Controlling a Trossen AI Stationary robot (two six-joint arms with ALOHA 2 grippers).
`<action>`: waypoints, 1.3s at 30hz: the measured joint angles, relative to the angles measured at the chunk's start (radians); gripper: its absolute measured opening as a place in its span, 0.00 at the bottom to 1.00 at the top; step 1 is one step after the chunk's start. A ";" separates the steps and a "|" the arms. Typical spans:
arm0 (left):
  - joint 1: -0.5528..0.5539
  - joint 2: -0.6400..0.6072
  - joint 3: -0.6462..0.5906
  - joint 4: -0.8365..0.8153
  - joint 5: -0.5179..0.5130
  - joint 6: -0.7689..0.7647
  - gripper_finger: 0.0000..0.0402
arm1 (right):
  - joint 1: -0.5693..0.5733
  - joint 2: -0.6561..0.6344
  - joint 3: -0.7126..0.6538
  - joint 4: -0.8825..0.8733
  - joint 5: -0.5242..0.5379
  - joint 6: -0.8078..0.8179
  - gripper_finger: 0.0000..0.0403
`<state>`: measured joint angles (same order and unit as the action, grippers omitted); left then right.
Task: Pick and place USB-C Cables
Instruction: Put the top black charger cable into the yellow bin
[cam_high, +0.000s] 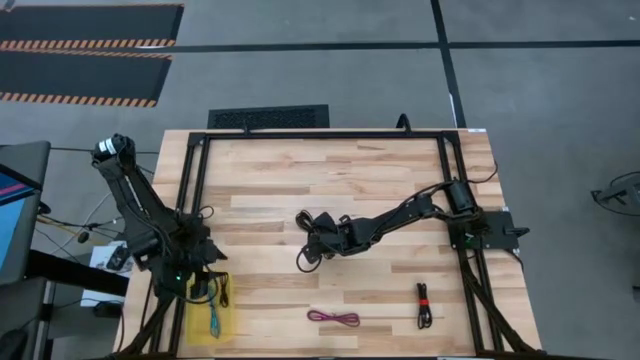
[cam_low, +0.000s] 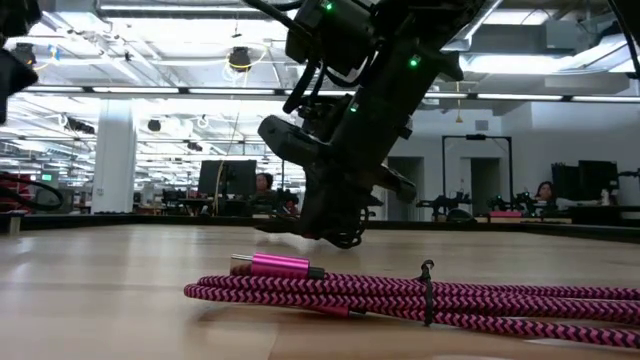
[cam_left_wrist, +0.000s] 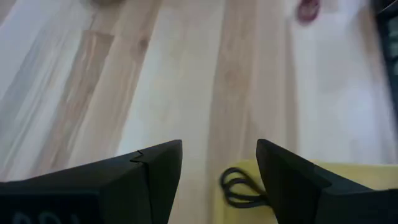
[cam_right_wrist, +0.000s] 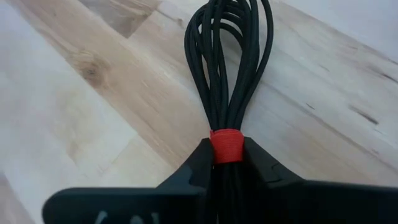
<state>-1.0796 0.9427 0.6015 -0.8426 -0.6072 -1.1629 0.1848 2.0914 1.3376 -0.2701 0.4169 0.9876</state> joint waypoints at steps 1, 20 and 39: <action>0.006 0.010 -0.009 -0.003 0.002 -0.001 0.48 | 0.000 0.000 0.000 0.000 0.000 -0.001 0.14; 0.035 0.069 -0.034 0.003 0.276 0.005 0.48 | 0.000 -0.003 0.002 0.004 0.000 -0.020 0.14; 0.036 -0.080 -0.034 0.317 -0.481 0.405 0.48 | 0.087 0.005 0.003 0.958 -0.180 -0.664 0.13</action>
<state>-1.0435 0.8628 0.5671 -0.5251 -1.0886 -0.7577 0.2719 2.0960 1.3407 0.6879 0.2367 0.3239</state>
